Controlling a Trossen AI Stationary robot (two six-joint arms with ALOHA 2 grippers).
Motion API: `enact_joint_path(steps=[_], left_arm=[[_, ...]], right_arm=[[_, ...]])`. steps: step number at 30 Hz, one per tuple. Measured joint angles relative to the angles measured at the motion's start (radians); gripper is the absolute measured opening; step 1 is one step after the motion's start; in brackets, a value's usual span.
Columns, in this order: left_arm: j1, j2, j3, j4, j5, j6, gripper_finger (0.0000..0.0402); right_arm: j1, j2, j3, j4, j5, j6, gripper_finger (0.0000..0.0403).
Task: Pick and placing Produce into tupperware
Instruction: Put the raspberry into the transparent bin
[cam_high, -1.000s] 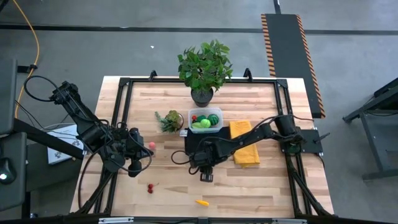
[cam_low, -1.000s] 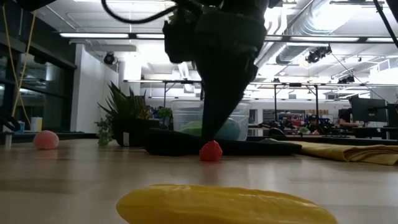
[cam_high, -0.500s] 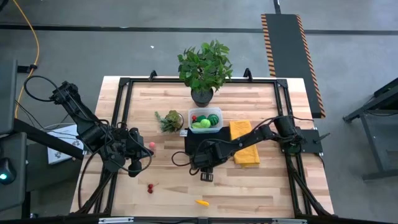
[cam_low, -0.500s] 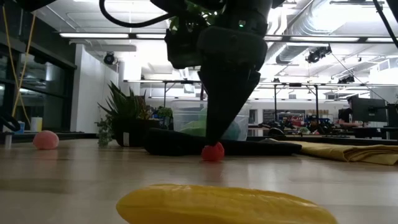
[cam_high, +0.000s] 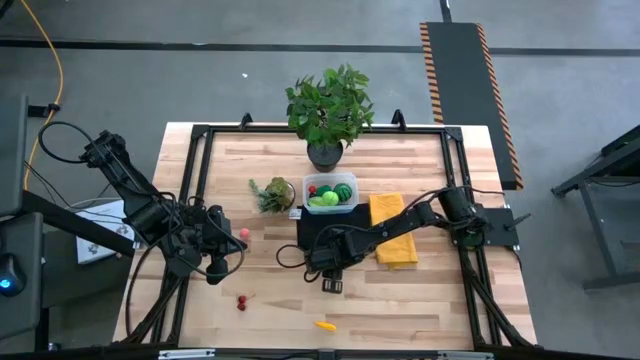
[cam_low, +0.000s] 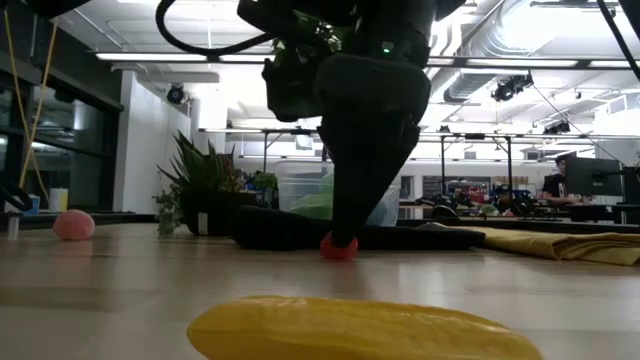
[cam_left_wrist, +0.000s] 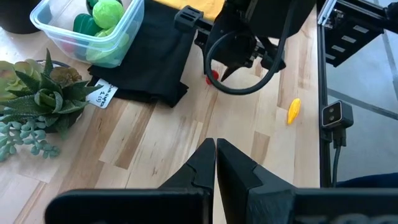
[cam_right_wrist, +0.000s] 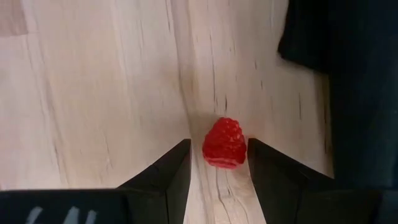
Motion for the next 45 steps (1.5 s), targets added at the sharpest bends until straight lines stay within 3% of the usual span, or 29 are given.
enact_joint_path(steps=[15, 27, 37, 45], left_arm=[[0.0, 0.0, 0.0, -0.006, 0.0, 0.0, 0.0005], [0.0, 0.0, 0.0, -0.006, 0.0, 0.0, 0.0005], [0.0, 0.0, 0.0, -0.006, 0.0, 0.0, 0.0005], [0.0, 0.0, 0.0, -0.008, 0.001, -0.001, 0.0005]], right_arm=[[0.0, 0.017, 0.0, 0.016, -0.015, 0.014, 0.0148], [0.0, 0.017, 0.0, 0.017, -0.013, 0.014, 0.0092], [0.0, 0.009, 0.001, 0.014, 0.015, 0.029, 0.0088], [0.0, -0.077, 0.002, -0.027, 0.114, 0.064, 0.0088]])
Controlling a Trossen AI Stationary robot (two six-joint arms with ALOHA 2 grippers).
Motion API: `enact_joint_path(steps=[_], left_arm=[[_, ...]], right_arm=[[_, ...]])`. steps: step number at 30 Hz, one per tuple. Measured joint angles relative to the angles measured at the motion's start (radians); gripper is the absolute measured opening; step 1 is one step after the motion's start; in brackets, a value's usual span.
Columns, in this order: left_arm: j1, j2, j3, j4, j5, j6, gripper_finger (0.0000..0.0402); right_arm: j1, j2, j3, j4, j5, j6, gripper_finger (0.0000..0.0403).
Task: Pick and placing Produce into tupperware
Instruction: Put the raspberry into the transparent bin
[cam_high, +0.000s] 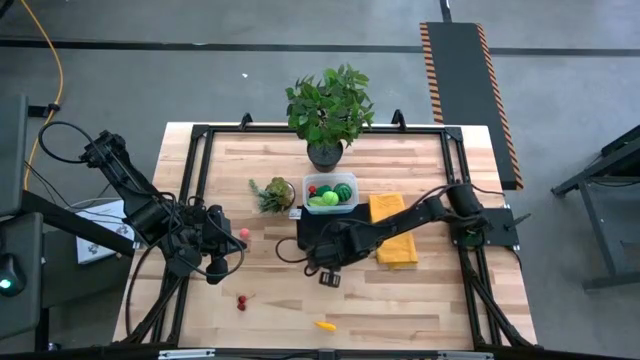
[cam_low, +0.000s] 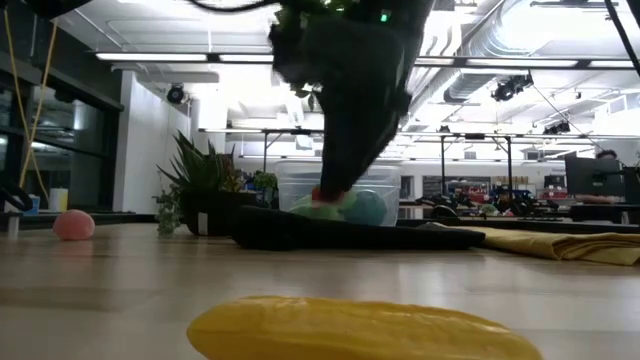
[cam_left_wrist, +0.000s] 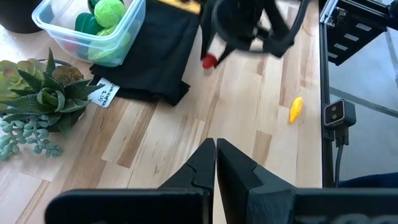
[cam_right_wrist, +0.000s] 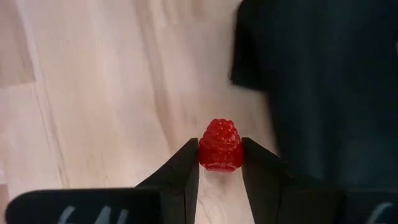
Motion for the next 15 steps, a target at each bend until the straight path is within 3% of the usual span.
enact_joint_path(steps=[15], left_arm=[[0.0, 0.0, 0.0, 0.001, 0.0, 0.0, 0.0005]], right_arm=[[0.04, -0.155, 0.001, -0.203, 0.257, 0.127, 0.0087]])
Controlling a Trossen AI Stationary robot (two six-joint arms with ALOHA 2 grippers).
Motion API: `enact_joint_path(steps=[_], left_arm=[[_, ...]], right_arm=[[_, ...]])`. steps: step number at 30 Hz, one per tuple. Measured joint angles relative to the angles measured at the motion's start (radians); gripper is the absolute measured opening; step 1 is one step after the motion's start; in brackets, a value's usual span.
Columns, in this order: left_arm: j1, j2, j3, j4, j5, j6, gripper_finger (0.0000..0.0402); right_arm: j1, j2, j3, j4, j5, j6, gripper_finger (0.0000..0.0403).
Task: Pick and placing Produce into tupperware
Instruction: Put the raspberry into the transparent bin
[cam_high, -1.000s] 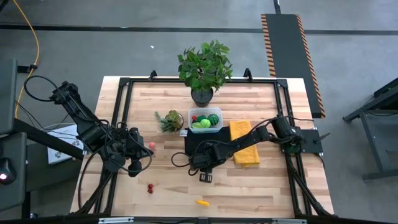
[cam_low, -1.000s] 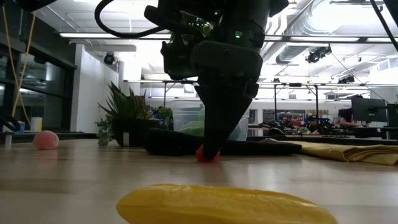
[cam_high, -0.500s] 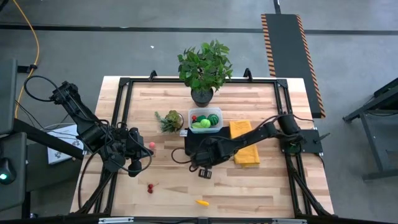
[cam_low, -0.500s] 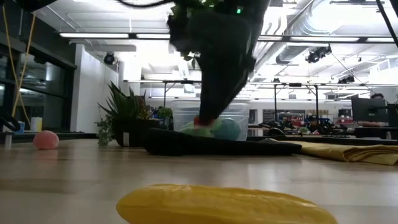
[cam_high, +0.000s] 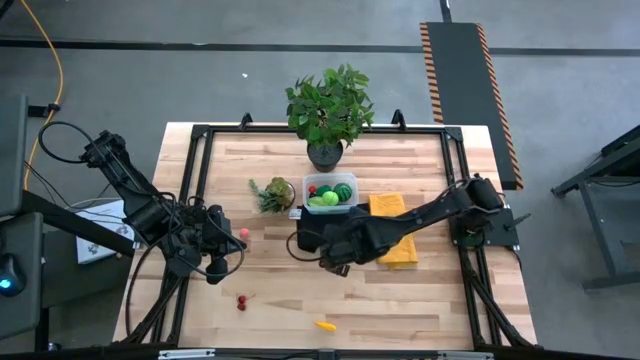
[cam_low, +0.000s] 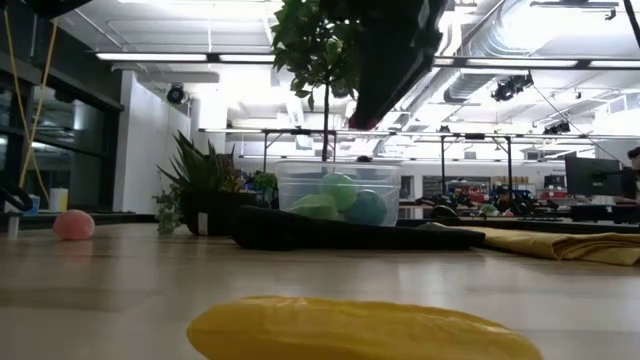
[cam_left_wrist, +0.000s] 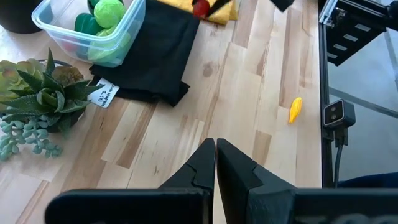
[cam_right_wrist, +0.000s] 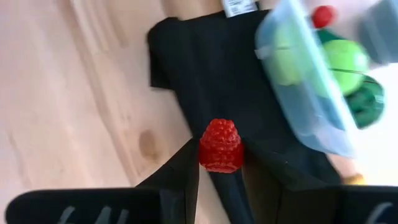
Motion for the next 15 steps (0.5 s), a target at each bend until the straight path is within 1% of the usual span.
enact_joint_path(steps=[5, 9, 15], left_arm=[[0.0, 0.0, 0.0, 0.001, 0.0, 0.0, 0.0005], [0.0, 0.0, 0.0, 0.002, 0.0, 0.0, 0.0005], [0.0, 0.0, 0.0, 0.002, -0.01, 0.0, 0.0005]], right_arm=[[0.028, -0.014, 0.0, -0.057, 0.075, 0.073, 0.0087], [0.044, -0.017, 0.0, -0.087, 0.102, 0.126, 0.0087], [0.053, -0.017, 0.0, -0.085, 0.147, 0.181, 0.0087]])
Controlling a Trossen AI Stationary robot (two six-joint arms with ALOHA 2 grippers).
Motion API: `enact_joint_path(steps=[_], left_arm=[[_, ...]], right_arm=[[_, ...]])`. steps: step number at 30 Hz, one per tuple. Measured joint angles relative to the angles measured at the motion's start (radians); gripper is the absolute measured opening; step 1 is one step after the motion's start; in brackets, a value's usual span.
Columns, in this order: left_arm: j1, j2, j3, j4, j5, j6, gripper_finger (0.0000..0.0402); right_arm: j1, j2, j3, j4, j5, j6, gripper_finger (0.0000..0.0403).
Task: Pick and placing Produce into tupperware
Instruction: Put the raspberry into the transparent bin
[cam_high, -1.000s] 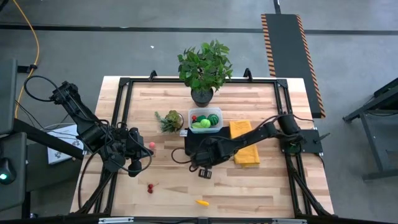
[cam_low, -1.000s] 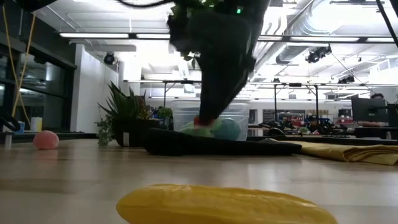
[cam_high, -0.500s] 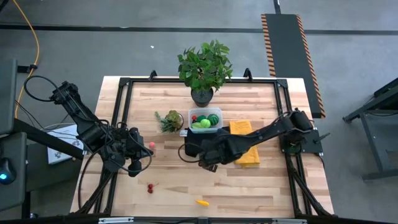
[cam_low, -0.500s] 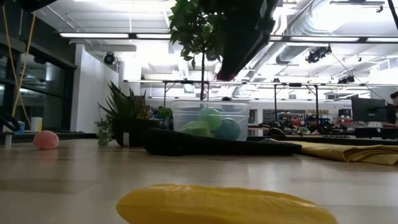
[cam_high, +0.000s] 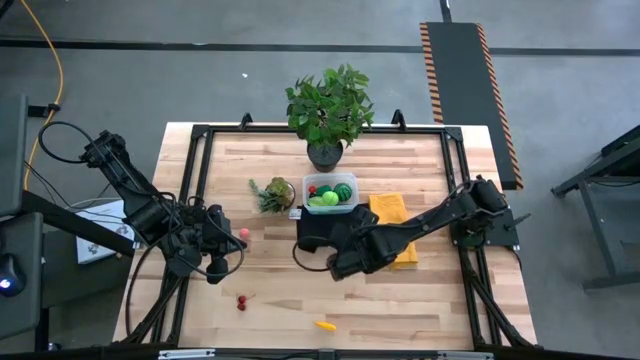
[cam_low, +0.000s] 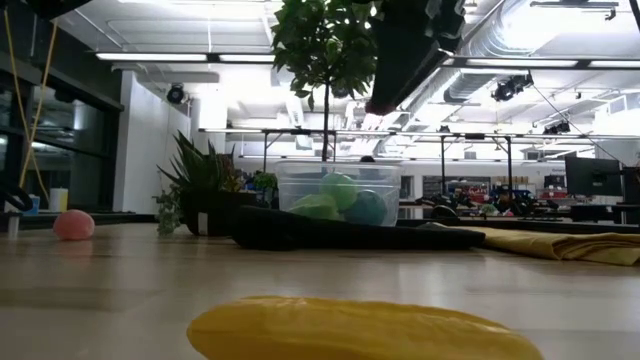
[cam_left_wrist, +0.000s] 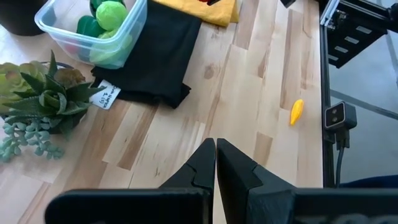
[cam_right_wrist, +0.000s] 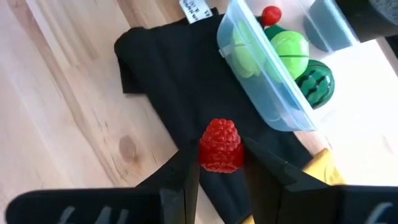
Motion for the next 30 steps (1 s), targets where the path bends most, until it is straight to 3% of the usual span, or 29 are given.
enact_joint_path(steps=[17, 30], left_arm=[[0.0, 0.0, 0.0, -0.003, -0.021, 0.0, 0.0005], [0.0, 0.0, 0.0, -0.007, -0.021, 0.0, 0.0005]], right_arm=[[-0.13, -0.036, 0.0, 0.139, 0.06, -0.034, 0.0087], [-0.278, -0.036, 0.0, 0.349, -0.054, -0.208, 0.0087]])
